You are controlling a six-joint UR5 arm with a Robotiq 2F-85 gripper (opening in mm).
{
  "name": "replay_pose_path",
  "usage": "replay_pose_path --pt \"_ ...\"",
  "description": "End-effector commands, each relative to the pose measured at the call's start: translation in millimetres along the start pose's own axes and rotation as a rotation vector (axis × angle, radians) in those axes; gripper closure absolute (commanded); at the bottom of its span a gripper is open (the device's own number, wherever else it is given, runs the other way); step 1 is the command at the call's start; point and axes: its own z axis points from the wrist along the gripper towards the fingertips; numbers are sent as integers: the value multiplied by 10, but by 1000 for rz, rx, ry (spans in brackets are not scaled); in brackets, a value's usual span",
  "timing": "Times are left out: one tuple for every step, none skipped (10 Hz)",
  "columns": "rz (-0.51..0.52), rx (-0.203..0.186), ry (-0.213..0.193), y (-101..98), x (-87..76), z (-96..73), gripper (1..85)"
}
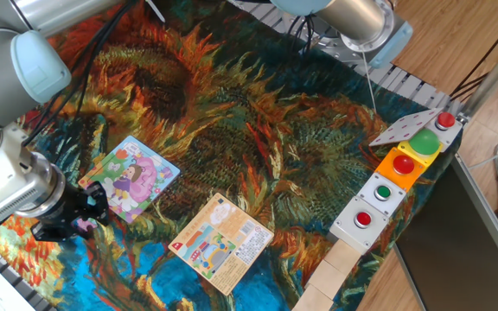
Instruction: Assemble one piece of a puzzle
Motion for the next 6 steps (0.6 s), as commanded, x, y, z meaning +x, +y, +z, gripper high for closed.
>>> replay_pose_path --pt "5 5 -16 -1 26 -6 490" --pt "4 8 -15 -12 38 1 500" --pt "8 3 -17 6 37 0 500" --pt "8 3 -17 8 39 -2 507" --pt "12 1 -19 22 31 -6 507" --pt "15 2 -15 50 45 -24 507"
